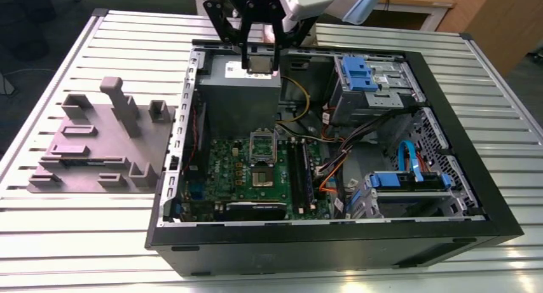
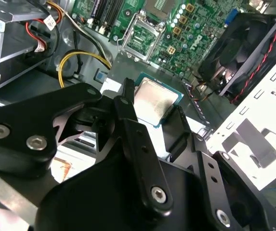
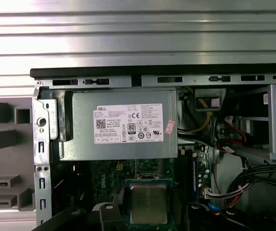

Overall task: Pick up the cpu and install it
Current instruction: 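Pick up the cpu and move it towards the insertion slot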

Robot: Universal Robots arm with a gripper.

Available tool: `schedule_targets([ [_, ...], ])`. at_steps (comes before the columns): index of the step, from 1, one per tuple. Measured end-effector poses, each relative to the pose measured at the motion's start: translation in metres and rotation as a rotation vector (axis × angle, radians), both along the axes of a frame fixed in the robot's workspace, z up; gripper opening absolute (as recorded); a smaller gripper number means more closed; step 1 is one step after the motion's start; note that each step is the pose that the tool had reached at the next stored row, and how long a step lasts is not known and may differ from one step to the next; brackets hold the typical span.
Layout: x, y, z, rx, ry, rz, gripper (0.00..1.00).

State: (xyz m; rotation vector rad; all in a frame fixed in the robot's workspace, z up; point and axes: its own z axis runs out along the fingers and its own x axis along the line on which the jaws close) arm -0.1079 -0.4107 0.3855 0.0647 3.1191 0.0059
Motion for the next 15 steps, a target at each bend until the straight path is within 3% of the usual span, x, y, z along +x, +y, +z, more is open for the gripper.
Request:
schedule_targets([
  [15, 0.0000, -0.0020, 0.0000, -0.0001, 0.0001, 0.000, 0.47],
])
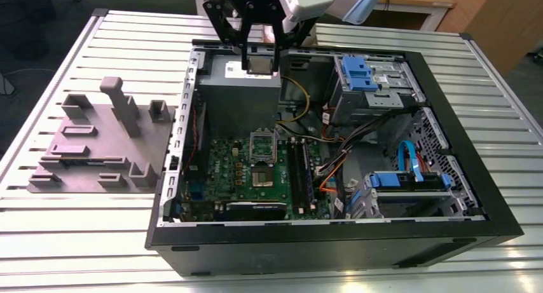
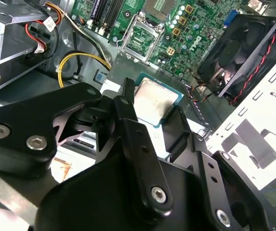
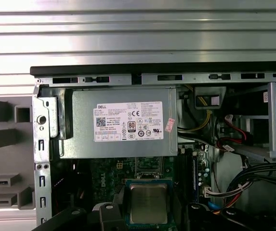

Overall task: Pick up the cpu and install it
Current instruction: 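Pick up the cpu and move it towards the insertion slot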

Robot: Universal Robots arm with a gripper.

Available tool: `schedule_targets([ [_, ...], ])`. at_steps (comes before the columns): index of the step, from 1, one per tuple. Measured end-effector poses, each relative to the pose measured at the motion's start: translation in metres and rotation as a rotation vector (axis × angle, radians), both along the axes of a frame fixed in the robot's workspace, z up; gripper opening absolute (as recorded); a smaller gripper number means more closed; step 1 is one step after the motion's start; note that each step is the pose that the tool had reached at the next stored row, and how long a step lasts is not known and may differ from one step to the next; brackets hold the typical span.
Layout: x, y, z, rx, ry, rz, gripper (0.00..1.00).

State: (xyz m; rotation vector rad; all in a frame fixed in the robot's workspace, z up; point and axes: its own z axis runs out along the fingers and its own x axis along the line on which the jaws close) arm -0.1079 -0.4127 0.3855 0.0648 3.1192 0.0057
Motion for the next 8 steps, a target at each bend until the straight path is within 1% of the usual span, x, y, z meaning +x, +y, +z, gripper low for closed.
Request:
schedule_targets([
  [5, 0.0000, -0.0003, 0.0000, 0.0000, 0.0000, 0.000, 0.47],
  [8, 0.0022, -0.0003, 0.0000, 0.0000, 0.0001, 0.000, 0.47],
])
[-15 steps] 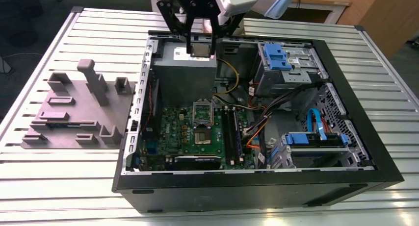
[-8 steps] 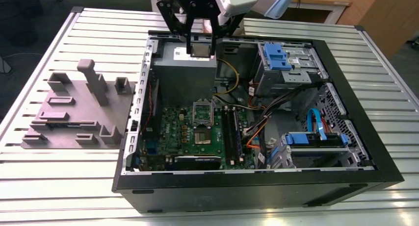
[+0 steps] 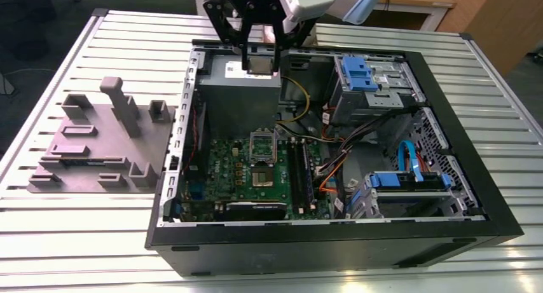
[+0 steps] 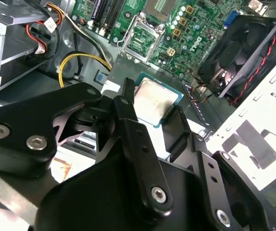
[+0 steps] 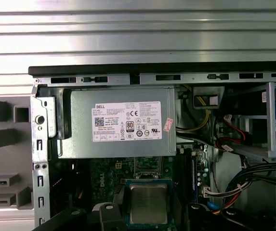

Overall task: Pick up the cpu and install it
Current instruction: 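Pick up the cpu and move it towards the insertion slot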

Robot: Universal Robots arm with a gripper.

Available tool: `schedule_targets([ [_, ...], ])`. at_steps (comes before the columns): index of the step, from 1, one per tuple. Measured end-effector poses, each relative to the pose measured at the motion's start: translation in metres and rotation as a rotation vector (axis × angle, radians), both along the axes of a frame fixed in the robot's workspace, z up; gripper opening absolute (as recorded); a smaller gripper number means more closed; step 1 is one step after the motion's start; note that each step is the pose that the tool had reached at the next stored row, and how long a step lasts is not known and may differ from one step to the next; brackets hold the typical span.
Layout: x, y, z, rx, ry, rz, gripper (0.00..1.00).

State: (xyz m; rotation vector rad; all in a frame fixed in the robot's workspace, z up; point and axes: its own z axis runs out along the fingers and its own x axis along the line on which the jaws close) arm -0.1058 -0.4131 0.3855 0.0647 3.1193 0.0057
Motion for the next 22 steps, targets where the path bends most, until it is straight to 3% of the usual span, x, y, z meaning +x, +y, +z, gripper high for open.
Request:
schedule_targets([
  [1, 0.0061, 0.0000, 0.0000, 0.0000, 0.0000, 0.000, 0.47],
  [9, 0.0076, 0.0000, 0.0000, 0.0000, 0.0000, 0.000, 0.47],
  [17, 0.0176, 0.0000, 0.0000, 0.0000, 0.0000, 0.000, 0.47],
  [22, 0.0189, 0.0000, 0.0000, 0.0000, 0.0000, 0.000, 0.47],
])
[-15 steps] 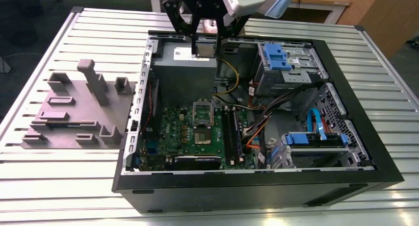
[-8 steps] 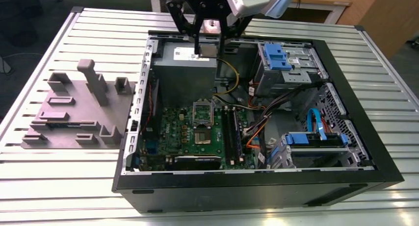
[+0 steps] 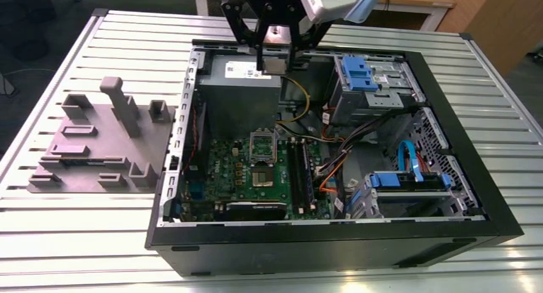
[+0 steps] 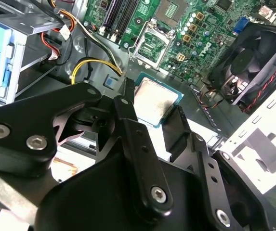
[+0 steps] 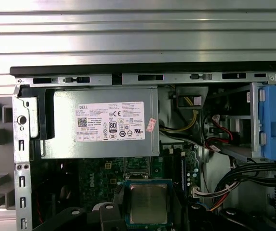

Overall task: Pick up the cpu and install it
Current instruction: 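Pick up the cpu and move it towards the insertion slot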

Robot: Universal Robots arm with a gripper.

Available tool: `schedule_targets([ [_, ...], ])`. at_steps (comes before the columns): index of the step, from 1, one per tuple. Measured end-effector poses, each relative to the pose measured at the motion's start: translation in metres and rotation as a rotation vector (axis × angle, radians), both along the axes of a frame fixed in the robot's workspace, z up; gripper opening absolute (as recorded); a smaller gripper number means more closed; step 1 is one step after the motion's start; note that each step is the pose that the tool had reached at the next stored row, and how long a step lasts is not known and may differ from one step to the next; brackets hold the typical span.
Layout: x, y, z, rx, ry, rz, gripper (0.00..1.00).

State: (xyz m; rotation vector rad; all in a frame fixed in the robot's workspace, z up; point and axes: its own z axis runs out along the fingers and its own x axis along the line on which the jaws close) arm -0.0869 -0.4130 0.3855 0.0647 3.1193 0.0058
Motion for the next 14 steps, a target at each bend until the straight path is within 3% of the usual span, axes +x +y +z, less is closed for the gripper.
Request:
schedule_targets([
  [14, 0.0069, 0.0000, 0.0000, -0.0001, 0.0000, 0.000, 0.47],
])
